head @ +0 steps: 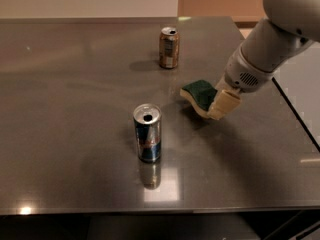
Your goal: Move sponge near redbull can
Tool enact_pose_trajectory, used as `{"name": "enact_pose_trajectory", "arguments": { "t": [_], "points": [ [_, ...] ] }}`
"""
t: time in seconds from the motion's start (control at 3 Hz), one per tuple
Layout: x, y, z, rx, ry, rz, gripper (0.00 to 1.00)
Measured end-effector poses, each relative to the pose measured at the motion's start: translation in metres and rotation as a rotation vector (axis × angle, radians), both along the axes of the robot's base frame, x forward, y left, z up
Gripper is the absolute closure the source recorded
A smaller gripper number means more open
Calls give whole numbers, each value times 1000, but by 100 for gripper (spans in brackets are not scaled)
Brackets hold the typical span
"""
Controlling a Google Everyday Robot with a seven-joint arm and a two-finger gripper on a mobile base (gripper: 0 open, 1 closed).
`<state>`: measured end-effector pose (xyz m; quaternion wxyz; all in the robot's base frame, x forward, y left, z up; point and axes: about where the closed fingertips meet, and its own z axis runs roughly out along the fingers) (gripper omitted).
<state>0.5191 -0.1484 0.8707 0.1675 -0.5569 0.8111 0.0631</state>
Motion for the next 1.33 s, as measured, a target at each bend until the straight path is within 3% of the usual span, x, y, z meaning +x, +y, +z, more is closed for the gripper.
{"name": "enact_pose_trajectory", "arguments": {
  "t": [0.33, 1.0, 1.33],
  "points": [
    [-30, 16, 2, 12, 13, 72, 100],
    [-66, 38, -7, 26, 36, 159, 100],
    [-76, 49, -10, 24, 32, 194, 83]
  ]
}}
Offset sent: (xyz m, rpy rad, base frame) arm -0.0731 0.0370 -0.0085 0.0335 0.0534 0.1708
